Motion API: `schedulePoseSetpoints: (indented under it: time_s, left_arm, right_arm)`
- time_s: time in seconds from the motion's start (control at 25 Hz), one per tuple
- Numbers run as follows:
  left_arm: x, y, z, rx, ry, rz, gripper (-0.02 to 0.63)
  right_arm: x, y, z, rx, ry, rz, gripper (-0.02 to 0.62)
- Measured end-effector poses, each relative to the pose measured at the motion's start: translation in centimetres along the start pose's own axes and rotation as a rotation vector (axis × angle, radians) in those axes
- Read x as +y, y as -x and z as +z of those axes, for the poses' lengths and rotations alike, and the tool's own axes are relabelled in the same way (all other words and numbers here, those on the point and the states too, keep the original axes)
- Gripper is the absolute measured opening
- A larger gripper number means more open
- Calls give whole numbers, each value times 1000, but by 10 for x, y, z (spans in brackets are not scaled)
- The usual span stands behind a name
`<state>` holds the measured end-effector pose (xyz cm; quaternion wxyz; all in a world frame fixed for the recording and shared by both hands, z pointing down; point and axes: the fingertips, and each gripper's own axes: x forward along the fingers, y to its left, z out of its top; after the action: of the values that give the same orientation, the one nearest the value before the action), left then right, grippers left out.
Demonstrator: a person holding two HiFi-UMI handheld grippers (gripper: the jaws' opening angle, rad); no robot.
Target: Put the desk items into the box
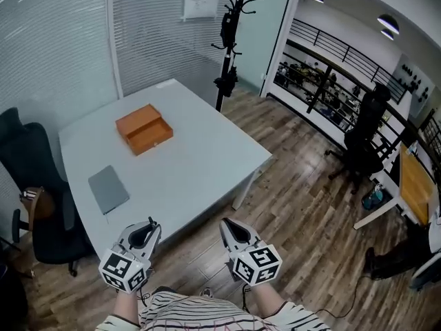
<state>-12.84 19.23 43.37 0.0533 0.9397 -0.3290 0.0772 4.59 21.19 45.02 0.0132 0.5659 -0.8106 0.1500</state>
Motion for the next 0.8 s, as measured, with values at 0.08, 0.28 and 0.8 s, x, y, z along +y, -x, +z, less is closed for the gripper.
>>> schedulePoseSetpoints:
  time_s: [0.08,0.28,0.8]
  left_arm:
    - [-3,-7,0,5,1,17,52]
    - [5,-22,6,20,-5,52,52]
    - [97,-100,28,-21,21,44,52]
  right_arm:
    - [-9,-3,1,3,4,20,28]
    - [-23,-17,5,8,-16,54,28]
    - [-60,-125,36,18,13,62,28]
